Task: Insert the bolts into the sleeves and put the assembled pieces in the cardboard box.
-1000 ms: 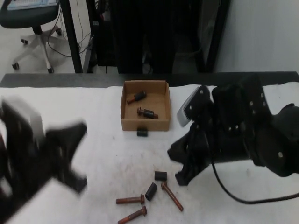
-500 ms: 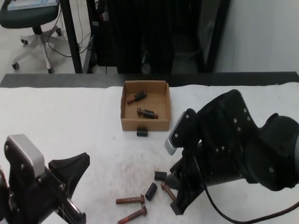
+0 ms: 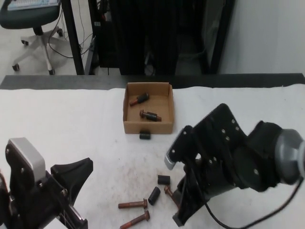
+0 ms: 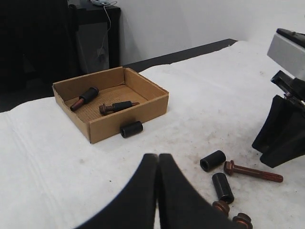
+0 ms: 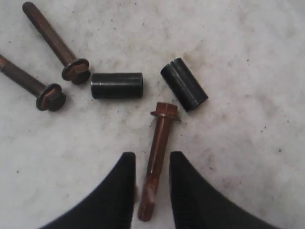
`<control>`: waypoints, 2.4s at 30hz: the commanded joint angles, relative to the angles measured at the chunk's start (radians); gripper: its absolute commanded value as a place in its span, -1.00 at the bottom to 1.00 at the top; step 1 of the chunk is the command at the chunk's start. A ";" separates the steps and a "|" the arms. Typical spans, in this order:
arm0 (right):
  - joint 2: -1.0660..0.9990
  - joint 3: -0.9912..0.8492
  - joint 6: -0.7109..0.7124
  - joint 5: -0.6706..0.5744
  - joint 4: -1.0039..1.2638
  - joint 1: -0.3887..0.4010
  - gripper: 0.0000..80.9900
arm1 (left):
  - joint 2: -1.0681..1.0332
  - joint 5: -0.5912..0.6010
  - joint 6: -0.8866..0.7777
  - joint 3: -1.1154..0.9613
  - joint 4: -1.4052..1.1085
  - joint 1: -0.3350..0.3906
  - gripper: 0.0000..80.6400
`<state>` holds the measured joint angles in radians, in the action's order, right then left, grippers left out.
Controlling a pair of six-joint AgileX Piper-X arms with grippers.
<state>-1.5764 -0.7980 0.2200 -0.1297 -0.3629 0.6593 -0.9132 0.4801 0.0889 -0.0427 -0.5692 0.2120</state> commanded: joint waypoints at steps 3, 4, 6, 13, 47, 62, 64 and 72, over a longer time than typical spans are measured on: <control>-0.077 -0.136 0.031 0.004 -0.118 -0.003 -0.39 | 0.001 0.007 -0.007 0.001 -0.003 0.003 -1.00; -0.095 -0.159 0.053 0.012 -0.159 -0.005 -0.39 | 0.001 0.007 -0.007 0.001 -0.003 0.003 -1.00; -0.127 -0.212 0.075 0.074 -0.221 -0.004 -0.39 | 0.001 0.007 -0.007 0.001 -0.003 0.003 -1.00; -0.176 -0.287 0.093 0.110 -0.262 -0.005 -0.39 | 0.001 0.007 -0.007 0.001 -0.001 0.003 -1.00; -0.181 -0.280 0.087 0.060 -0.305 0.017 -0.39 | 0.001 0.007 -0.007 0.001 0.016 0.003 -1.00; -0.181 -0.280 0.087 0.045 -0.278 0.017 -0.39 | 0.001 0.007 -0.007 0.001 0.019 0.003 -1.00; -0.181 -0.280 0.087 0.045 -0.278 0.017 -0.39 | 0.001 0.007 -0.007 0.001 0.019 0.003 -1.00; -0.246 -0.280 0.087 0.045 -0.287 0.017 -0.39 | 0.001 0.007 -0.007 0.001 0.028 0.003 -1.00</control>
<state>-1.8034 -1.0776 0.3066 -0.0731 -0.6456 0.6773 -0.9132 0.4801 0.0889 -0.0427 -0.5396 0.2120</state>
